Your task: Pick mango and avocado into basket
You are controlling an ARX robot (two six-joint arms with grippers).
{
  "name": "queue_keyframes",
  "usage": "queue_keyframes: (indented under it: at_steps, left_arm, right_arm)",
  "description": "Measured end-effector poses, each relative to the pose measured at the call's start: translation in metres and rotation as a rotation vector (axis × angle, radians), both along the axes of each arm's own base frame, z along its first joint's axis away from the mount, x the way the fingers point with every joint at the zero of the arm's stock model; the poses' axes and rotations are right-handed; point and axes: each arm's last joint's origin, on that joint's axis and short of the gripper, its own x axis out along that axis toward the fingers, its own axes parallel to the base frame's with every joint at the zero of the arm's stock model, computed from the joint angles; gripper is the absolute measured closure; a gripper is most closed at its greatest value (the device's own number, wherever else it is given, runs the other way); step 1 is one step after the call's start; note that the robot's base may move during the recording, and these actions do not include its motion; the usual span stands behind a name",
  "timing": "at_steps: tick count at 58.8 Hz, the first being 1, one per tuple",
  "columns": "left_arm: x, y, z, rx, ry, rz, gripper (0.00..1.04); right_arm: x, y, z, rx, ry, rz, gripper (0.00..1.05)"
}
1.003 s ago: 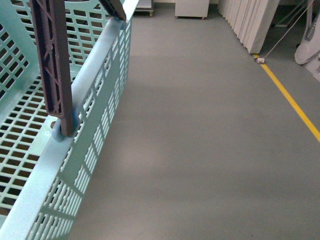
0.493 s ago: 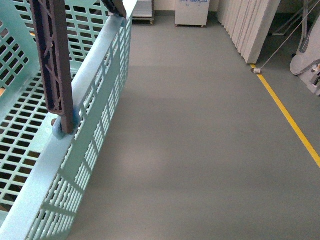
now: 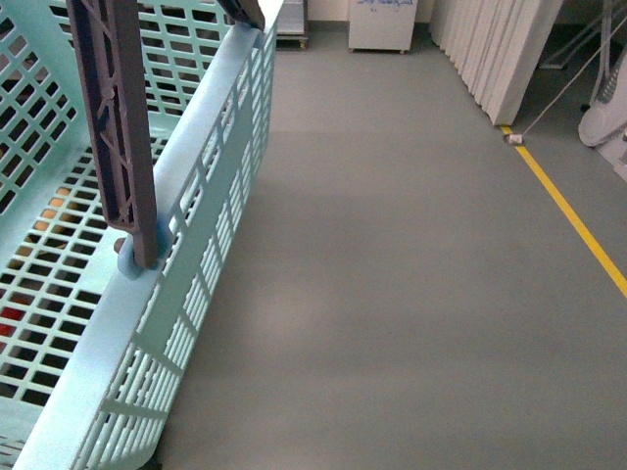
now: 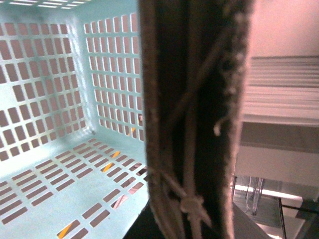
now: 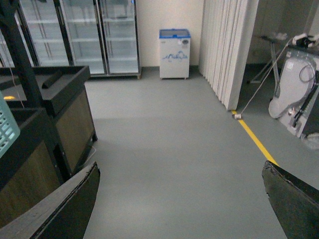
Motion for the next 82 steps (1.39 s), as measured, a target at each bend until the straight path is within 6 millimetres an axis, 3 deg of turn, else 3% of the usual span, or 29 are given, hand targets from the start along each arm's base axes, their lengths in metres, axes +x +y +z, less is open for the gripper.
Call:
queue_keyframes:
  at_steps: [82]
  left_arm:
    - [-0.0004, 0.0010, 0.0000, 0.011, 0.001, 0.007, 0.99]
  right_arm:
    - [0.0000, 0.0000, -0.0001, -0.001, 0.000, 0.002, 0.08]
